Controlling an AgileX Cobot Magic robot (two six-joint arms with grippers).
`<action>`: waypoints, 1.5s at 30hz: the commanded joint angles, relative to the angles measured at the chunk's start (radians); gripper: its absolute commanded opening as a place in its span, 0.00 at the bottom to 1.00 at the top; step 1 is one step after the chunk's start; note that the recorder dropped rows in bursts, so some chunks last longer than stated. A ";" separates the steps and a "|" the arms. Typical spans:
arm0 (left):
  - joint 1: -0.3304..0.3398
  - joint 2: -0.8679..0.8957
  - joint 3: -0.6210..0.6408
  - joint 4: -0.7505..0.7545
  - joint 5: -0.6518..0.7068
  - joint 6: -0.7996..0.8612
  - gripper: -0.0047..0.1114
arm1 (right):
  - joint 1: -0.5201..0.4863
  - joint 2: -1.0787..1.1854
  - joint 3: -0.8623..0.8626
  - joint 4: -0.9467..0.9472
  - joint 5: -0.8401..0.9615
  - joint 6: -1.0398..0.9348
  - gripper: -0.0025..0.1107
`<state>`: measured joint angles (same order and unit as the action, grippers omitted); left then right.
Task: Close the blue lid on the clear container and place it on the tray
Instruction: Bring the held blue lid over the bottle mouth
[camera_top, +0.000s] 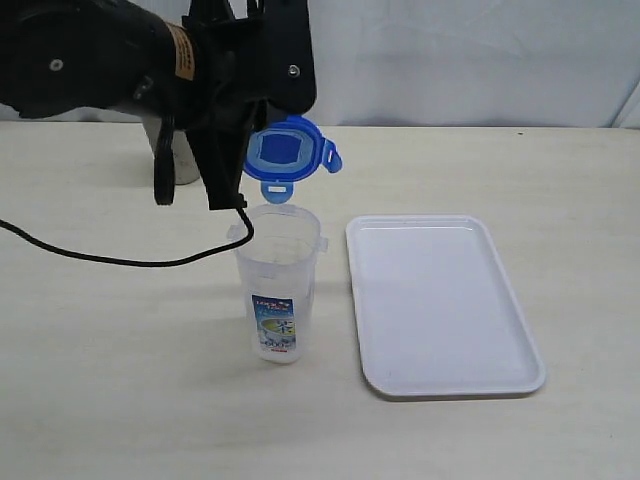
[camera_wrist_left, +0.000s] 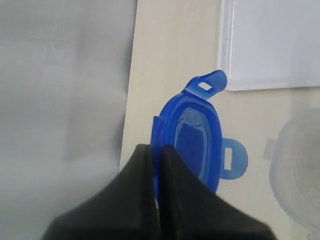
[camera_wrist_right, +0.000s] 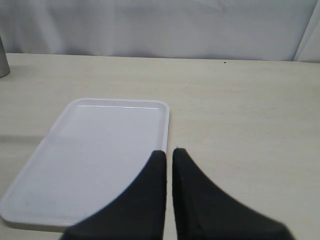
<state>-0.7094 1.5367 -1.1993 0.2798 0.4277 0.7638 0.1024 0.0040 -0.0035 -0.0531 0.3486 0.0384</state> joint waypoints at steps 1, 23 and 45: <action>-0.008 -0.059 0.003 -0.004 -0.016 -0.025 0.04 | -0.006 -0.004 0.004 -0.007 -0.003 0.002 0.06; -0.089 -0.079 0.015 0.000 0.084 -0.104 0.04 | -0.006 -0.004 0.004 -0.007 -0.003 0.002 0.06; -0.089 -0.079 0.094 0.150 -0.063 -0.218 0.04 | -0.006 -0.004 0.004 -0.007 -0.003 0.002 0.06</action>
<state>-0.7930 1.4635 -1.1066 0.4103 0.3717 0.5616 0.1024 0.0040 -0.0035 -0.0531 0.3486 0.0384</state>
